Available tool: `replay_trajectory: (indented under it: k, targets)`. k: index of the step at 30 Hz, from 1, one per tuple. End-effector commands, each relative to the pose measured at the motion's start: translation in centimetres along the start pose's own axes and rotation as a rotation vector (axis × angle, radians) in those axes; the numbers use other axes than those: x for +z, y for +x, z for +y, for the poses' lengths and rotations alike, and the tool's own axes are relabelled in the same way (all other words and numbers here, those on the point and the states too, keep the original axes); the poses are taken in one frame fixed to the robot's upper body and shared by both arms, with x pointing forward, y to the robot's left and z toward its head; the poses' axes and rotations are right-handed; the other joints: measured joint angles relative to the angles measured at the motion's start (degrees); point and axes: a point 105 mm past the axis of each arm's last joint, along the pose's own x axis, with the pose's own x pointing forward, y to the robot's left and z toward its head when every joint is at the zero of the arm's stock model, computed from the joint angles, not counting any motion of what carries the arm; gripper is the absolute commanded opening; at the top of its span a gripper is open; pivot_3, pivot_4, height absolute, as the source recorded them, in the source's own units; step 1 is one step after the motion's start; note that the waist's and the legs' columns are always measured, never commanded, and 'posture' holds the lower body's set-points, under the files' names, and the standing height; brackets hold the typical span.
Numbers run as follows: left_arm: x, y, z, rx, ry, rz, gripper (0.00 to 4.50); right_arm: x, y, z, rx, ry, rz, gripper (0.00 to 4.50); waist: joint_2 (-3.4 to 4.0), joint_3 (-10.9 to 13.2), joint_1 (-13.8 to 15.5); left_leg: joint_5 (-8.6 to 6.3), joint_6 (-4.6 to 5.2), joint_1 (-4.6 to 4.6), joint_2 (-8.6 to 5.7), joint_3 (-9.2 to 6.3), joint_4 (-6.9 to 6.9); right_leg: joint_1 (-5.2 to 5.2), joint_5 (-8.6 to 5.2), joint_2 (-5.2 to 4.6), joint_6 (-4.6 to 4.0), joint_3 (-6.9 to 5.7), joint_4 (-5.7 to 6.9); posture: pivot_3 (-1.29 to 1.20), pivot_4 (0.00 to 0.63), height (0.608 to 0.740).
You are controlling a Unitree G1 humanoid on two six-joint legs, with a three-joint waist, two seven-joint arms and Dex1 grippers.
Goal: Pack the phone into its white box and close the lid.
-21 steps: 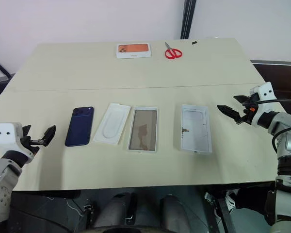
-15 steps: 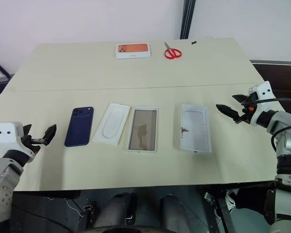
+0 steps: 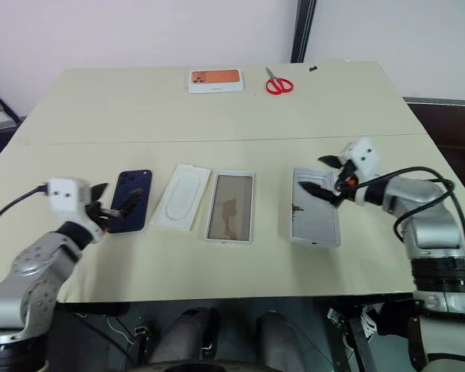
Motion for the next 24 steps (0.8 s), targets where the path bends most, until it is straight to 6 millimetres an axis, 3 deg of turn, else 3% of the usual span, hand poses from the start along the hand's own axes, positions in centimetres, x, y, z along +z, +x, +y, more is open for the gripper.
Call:
replay_trajectory:
  k: [1, 7, 10, 15, 19, 24]
  targets:
    - [0.2, 1.1, -1.4, -0.052, 0.039, 0.029, 4.46, 2.5, 0.9, 2.8, 0.063, -0.056, -0.068, 4.50, 0.00, 0.0, 0.0, 0.00, 0.00, 0.00, 0.00, 0.00, 0.00, -0.01, 0.00, 0.01, 0.00, 0.00, 0.00, 0.00, 0.150, 0.740]
    - [-0.2, 3.8, -2.1, -0.053, -0.031, 0.174, 4.46, 3.6, 1.7, 6.5, 0.146, -0.055, -0.102, 4.50, -0.02, 0.0, 0.6, 0.00, 0.00, 0.00, 0.00, -0.02, 0.02, -0.01, 0.00, 0.03, 0.00, 0.00, 0.03, 0.00, 0.150, 0.740]
    - [0.7, 5.0, -2.6, -0.083, -0.098, 0.242, 4.46, 3.9, 1.9, 7.5, 0.178, -0.056, -0.110, 4.50, -0.08, 0.0, 0.7, 0.00, 0.00, -0.04, -0.01, -0.13, 0.13, 0.01, 0.00, 0.04, 0.01, -0.12, 0.04, 0.00, 0.150, 0.740]
    - [1.1, 5.8, -2.9, -0.121, -0.183, 0.330, 4.46, 4.5, 2.3, 8.2, 0.211, -0.069, -0.120, 4.50, -0.08, 0.0, 0.3, 0.05, -0.09, -0.05, -0.02, -0.11, 0.13, -0.04, 0.00, 0.07, 0.01, -0.08, 0.06, 0.00, 0.150, 0.740]
    - [0.0, 6.2, -3.1, -0.142, -0.228, 0.498, 4.46, 4.9, 2.4, 8.0, 0.209, -0.082, -0.131, 4.50, -0.08, 0.0, 0.2, 0.10, -0.16, -0.05, -0.02, -0.09, 0.11, -0.09, 0.00, 0.08, 0.01, -0.06, 0.12, 0.00, 0.150, 0.740]
    - [0.0, 6.3, -3.2, -0.160, -0.272, 0.558, 4.46, 4.8, 2.2, 8.1, 0.205, -0.084, -0.129, 4.50, -0.10, 0.0, 0.2, 0.15, -0.25, -0.05, -0.02, -0.08, 0.13, -0.08, 0.00, 0.07, 0.01, -0.05, 0.12, 0.00, 0.150, 0.740]
